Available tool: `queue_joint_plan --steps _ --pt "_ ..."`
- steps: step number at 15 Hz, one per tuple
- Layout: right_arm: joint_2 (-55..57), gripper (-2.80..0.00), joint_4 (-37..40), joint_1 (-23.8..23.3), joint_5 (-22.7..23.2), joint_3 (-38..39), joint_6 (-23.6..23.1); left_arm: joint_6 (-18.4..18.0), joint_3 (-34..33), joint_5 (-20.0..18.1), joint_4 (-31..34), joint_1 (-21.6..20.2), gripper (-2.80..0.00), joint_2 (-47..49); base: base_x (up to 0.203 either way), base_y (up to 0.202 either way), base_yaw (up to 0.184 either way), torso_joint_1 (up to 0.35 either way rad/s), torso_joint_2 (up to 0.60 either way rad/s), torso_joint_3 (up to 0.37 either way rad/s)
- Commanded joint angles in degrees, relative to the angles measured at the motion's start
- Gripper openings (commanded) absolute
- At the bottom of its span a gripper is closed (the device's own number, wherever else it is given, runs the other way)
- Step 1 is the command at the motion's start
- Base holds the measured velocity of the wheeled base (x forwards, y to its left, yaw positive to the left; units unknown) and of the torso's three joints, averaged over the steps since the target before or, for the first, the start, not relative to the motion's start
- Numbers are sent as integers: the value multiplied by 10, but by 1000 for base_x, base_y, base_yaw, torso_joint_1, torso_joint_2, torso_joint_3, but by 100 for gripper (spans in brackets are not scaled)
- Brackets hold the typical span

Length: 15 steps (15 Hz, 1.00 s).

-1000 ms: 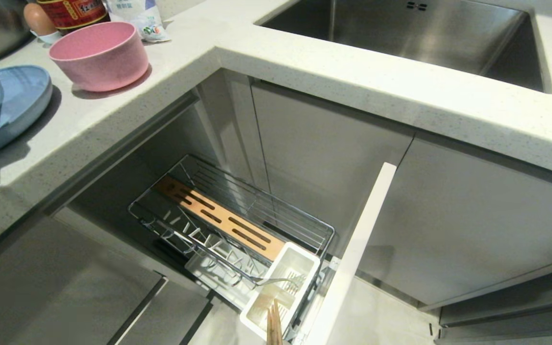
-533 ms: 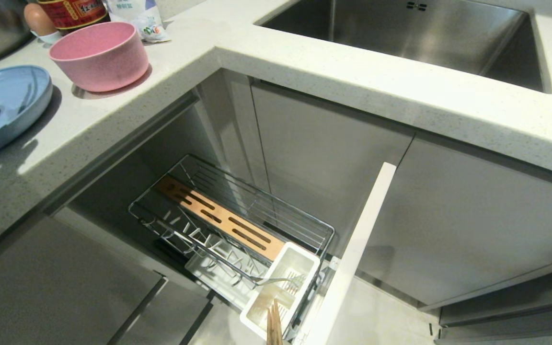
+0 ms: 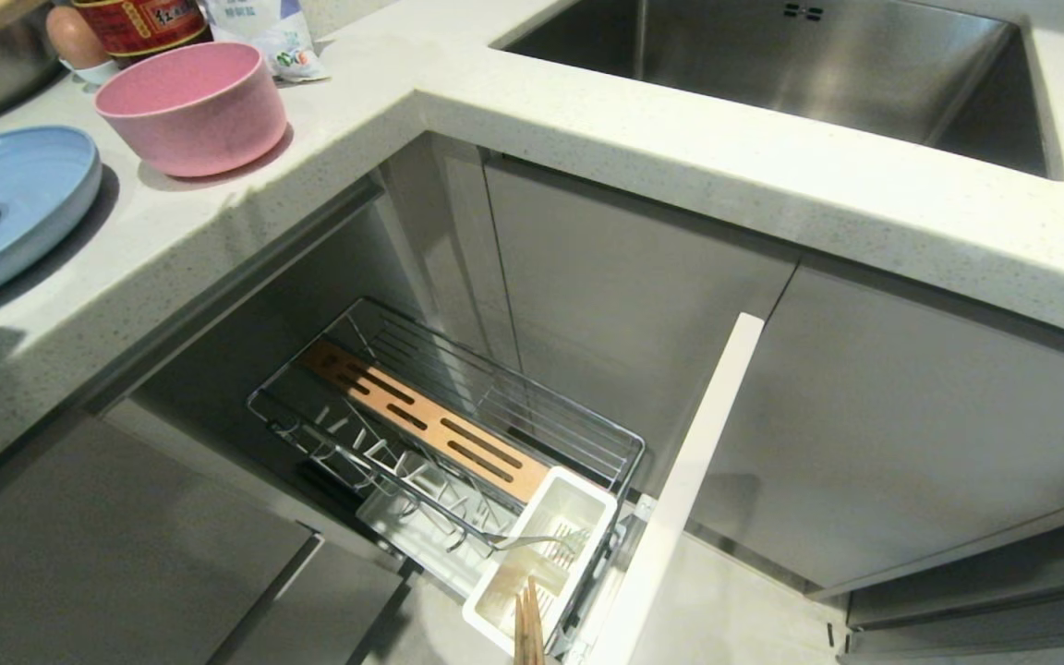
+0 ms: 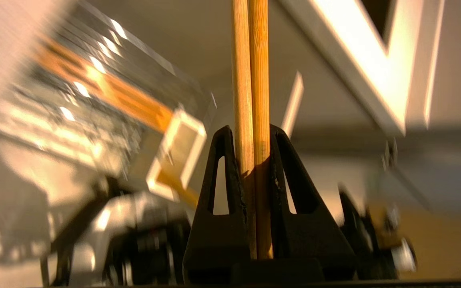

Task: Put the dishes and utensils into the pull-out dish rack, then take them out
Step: Pick up the chopsticks and place it in the cupboard

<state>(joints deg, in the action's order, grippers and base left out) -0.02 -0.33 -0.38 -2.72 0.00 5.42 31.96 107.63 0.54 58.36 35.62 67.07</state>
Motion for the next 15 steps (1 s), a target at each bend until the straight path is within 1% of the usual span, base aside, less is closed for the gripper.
queue_joint_plan --steps 1,2,3,4,6,8,9,11,15 --pt "-2 -280 0 0 0 0 0 0 2 -59 44 18 -280 18 0 0 0 0 0 0" --pt "-2 -280 0 0 0 0 0 -3 2 -73 61 25 -280 28 0 0 0 0 0 0" --pt "-2 -280 0 0 0 0 0 -10 2 -78 79 29 -280 36 0 0 0 0 0 0" --pt "-2 -280 0 0 0 0 0 -27 1 -80 101 31 -280 47 0 0 0 0 0 0" --pt "-2 -280 0 0 0 0 0 -69 -4 -80 152 31 -280 67 0 0 0 0 0 0" --pt "-2 -280 0 0 0 0 0 -128 -28 -80 191 31 -280 77 0 0 0 0 0 0" --pt "-2 -280 0 0 0 0 0 -147 -40 -80 199 31 -280 80 0 0 0 0 0 0" --pt "-2 -280 0 0 0 0 0 -207 -90 -80 203 32 -280 84 0 0 0 0 0 0" --pt "-2 -280 0 0 0 0 0 -288 -157 -81 202 33 -280 102 0 0 0 0 0 0"
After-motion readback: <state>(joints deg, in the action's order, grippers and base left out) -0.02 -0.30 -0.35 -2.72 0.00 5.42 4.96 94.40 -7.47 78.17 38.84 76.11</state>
